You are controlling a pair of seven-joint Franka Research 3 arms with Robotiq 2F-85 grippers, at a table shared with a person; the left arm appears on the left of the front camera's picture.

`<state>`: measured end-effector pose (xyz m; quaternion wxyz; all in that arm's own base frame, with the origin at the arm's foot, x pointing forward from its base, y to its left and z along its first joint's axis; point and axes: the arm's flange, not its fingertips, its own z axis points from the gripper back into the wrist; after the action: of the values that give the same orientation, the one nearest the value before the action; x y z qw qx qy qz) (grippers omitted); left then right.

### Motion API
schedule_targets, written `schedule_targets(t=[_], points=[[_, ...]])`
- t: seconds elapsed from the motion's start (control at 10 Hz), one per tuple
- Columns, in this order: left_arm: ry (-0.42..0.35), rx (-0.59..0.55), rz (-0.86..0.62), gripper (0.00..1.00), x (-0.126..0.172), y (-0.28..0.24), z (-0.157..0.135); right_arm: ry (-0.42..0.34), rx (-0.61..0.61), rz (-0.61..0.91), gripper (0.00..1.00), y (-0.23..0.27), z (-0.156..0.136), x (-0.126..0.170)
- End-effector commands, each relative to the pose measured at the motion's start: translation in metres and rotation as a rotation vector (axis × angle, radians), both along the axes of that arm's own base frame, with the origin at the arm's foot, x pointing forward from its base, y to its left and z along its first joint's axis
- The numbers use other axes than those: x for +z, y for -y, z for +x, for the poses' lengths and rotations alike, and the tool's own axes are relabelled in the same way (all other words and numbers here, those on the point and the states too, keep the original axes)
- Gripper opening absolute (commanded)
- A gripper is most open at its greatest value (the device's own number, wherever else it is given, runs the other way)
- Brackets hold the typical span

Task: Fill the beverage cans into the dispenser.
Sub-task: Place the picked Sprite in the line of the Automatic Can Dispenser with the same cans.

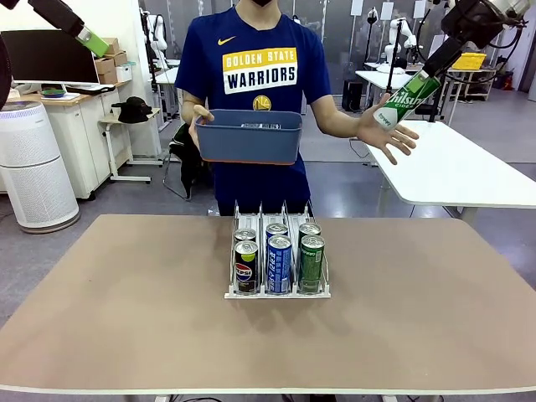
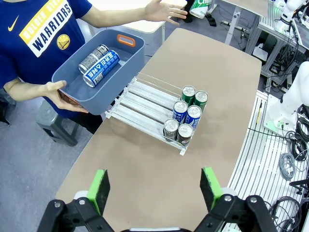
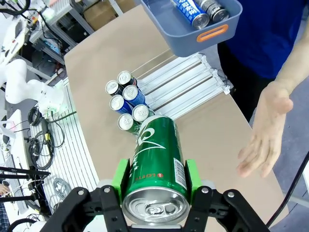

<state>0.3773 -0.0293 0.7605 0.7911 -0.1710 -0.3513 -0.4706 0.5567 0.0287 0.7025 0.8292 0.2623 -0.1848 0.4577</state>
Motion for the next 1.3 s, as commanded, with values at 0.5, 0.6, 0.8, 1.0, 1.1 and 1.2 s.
schedule_targets(t=[0.5,0.6,0.8,1.0,1.1,1.2], points=[[-0.009,0.007,0.009,1.00,-0.001,0.000,-0.001,0.002,0.002,0.006,0.58,-0.001,0.000,0.001],[-0.009,0.007,0.009,1.00,-0.001,0.000,-0.001,0.002,0.002,0.006,0.58,-0.001,0.000,0.001],[-0.009,0.007,0.009,1.00,-0.001,0.000,-0.001,-0.002,0.000,0.000,0.58,0.000,0.000,-0.001],[-0.009,0.007,0.009,1.00,-0.001,0.000,-0.001,0.066,-0.027,-0.051,0.58,-0.011,-0.024,-0.001],[-0.009,0.007,0.009,1.00,-0.001,0.000,-0.001,0.107,-0.069,-0.052,0.58,-0.023,-0.041,-0.007],[-0.009,0.007,0.009,1.00,-0.001,0.000,-0.001,0.099,-0.110,-0.077,0.58,-0.030,-0.057,-0.009]])
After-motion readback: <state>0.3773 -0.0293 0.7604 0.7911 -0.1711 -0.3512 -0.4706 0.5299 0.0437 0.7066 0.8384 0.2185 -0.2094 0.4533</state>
